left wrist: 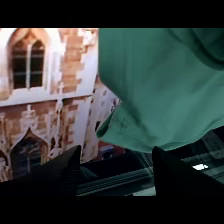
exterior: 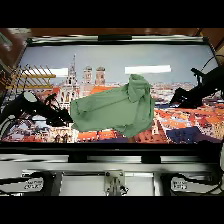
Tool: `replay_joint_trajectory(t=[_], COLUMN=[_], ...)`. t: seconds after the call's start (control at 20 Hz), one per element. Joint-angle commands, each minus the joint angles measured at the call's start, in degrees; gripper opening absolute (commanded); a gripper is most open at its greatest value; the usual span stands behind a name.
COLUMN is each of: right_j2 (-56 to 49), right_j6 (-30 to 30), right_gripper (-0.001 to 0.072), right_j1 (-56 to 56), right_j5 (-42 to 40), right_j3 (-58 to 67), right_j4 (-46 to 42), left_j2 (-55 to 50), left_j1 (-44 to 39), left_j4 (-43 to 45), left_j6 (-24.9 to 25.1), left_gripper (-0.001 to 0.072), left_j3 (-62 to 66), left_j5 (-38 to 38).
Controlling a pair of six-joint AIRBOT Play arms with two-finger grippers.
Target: Fold the shirts.
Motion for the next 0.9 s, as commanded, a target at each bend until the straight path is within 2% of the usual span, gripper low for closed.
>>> replay_joint_trajectory(t=[0.0,0.15,0.2,0.3,0.4,0.55,0.7,0.85], right_j2=[0.55,0.55,0.55,0.52,0.52,0.55,0.52,-0.22], right_j6=[-0.37,-0.15,-0.13,-0.13,-0.13,-0.07,-0.66,-0.11], right_gripper=[0.0548,0.0548,0.0548,0.0548,0.0548,0.0548,0.0548,0.0548], right_j1=[-0.87,-0.87,-0.87,-0.85,-0.85,-0.55,3.19,8.22], right_j5=[1.66,3.39,3.5,3.45,3.54,5.99,13.94,22.38], right_j3=[-2.58,-2.58,-2.58,-2.71,-4.9,-13.68,-22.14,-25.55], right_j4=[1.6,1.66,1.6,0.98,-0.13,3.54,4.74,4.85], left_j2=[-1.36,-2.69,-3.1,-3.23,-2.97,-1.16,1.07,2.47], left_j1=[-1.53,-2.97,-3.37,-3.69,-3.5,-3.43,-3.45,-3.45], left_j4=[-3.65,-3.61,-3.61,-3.65,-3.63,-2.99,-2.97,-2.97], left_j6=[1.2,1.16,1.03,0.5,0.85,2.08,2.71,3.58], left_gripper=[0.0526,0.0516,0.044,0.0197,0.0054,0.0032,0.0032,0.0033], left_j3=[-2.82,-2.82,-2.84,-2.8,-2.73,-2.73,-2.73,-2.73], left_j5=[3.3,3.63,4.17,5.44,5.27,4.92,4.57,4.59])
